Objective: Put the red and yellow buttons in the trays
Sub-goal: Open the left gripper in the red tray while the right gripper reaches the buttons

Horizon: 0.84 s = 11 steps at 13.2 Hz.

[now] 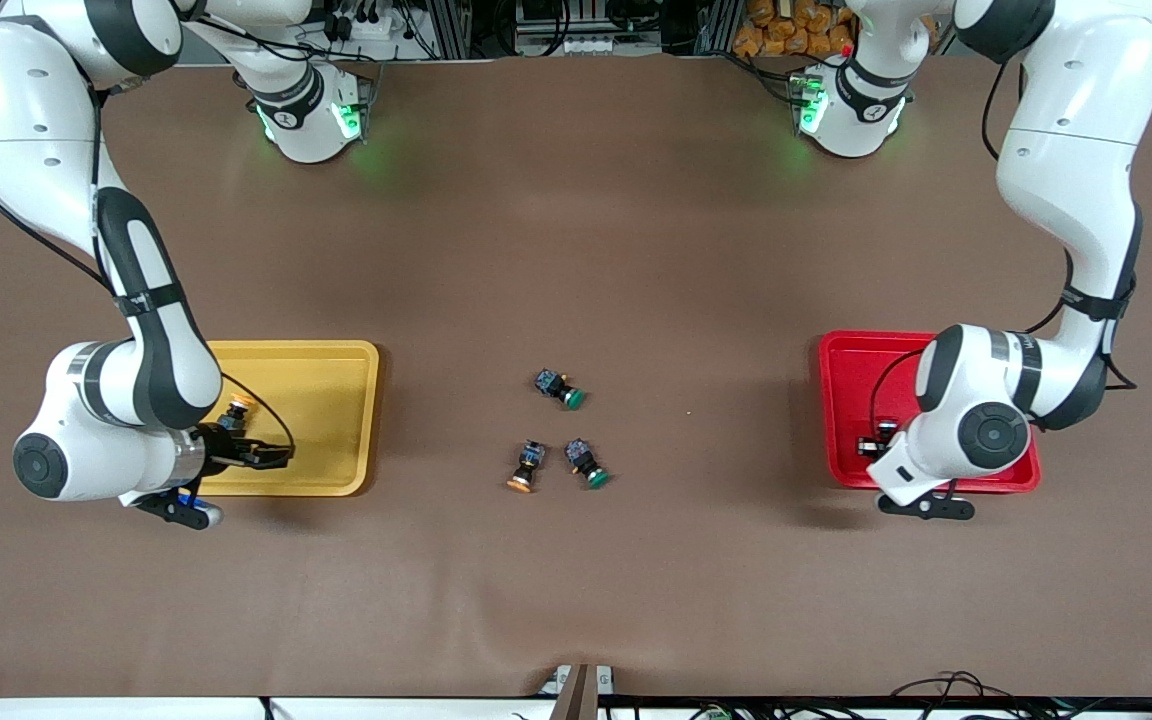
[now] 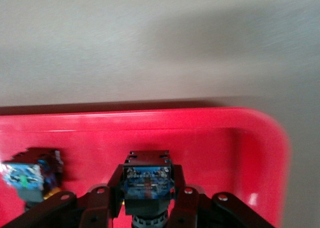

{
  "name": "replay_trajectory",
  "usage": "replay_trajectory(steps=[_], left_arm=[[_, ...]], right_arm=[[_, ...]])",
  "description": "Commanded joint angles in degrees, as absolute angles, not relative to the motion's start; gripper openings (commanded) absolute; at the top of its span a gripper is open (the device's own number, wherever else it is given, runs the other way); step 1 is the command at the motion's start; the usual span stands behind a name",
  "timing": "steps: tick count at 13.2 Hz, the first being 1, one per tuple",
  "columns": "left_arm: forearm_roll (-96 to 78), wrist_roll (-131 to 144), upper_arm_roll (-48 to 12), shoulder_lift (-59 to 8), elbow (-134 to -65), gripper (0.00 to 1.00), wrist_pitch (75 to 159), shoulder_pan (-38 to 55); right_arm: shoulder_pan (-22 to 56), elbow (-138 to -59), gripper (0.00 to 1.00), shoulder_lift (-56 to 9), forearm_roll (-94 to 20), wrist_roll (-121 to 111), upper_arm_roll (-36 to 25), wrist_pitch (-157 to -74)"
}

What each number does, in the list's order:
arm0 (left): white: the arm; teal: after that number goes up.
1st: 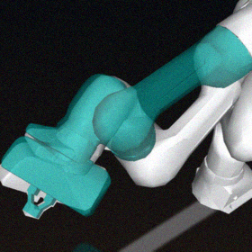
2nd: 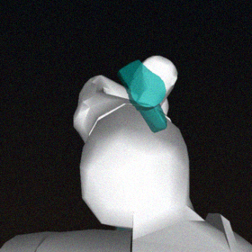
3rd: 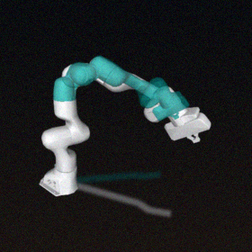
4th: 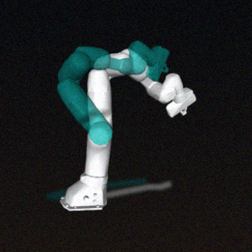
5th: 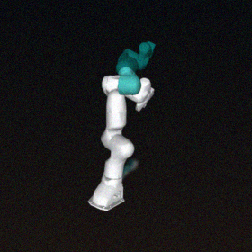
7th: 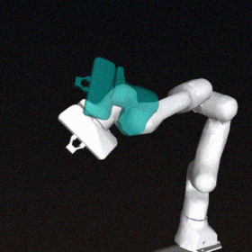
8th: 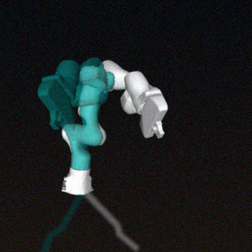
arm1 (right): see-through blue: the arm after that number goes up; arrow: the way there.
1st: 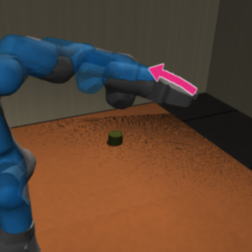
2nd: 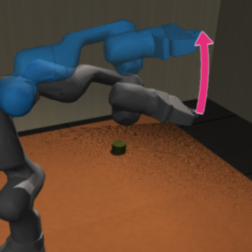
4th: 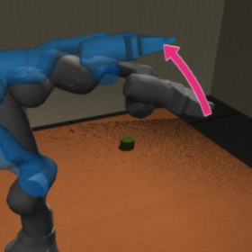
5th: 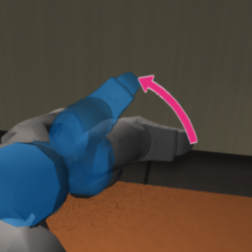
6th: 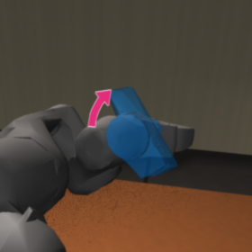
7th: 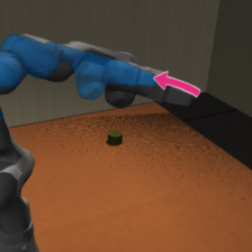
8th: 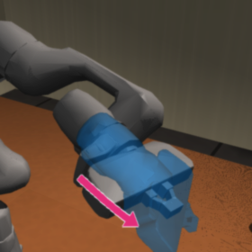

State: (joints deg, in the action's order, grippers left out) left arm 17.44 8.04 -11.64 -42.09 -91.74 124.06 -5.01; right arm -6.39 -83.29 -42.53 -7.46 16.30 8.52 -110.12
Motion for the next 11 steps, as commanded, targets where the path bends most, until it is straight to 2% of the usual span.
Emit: replay_trajectory(steps=[1, 2, 3, 4, 5, 6, 9, 11], left_arm=[[19.34, 5.11, -12.22, -40.25, -94.66, 0.04, 125.95, -7.38], [19.34, 4.31, -12.22, -40.25, -94.66, 0.09, 125.95, -7.56], [19.25, 3.78, -12.22, -40.17, -94.66, 0.29, 125.95, -7.73], [19.25, 3.52, -12.30, -40.08, -94.57, 0.58, 125.95, -8.00], [19.25, 3.52, -12.30, -39.90, -94.48, 0.94, 125.95, -7.91], [19.25, 3.60, -12.39, -39.73, -94.40, 1.00, 125.86, -7.82], [18.29, 4.13, -12.74, -36.93, -94.13, 1.00, 125.33, -7.91], [16.71, 3.96, -12.83, -33.50, -94.04, 1.00, 123.94, -7.91]], right_arm=[[-4.41, -81.66, 1.00, -42.01, -9.05, 21.87, 9.32, -109.16], [-2.83, -80.87, 1.00, -41.92, -9.14, 24.67, 9.32, -109.16], [-0.81, -79.82, 1.00, -42.01, -9.14, 28.70, 9.23, -109.16], [1.38, -79.11, 1.00, -42.27, -8.79, 32.66, 9.14, -109.25], [3.23, -77.88, 1.00, -42.62, -8.70, 35.65, 9.05, -109.51], [4.38, -76.57, 1.00, -42.97, -8.79, 37.34, 9.05, -109.60], [7.20, -74.98, 1.00, -44.03, -8.96, 44.53, 9.05, -110.73], [9.39, -74.27, 1.00, -45.00, -9.58, 47.10, 9.14, -114.51]])
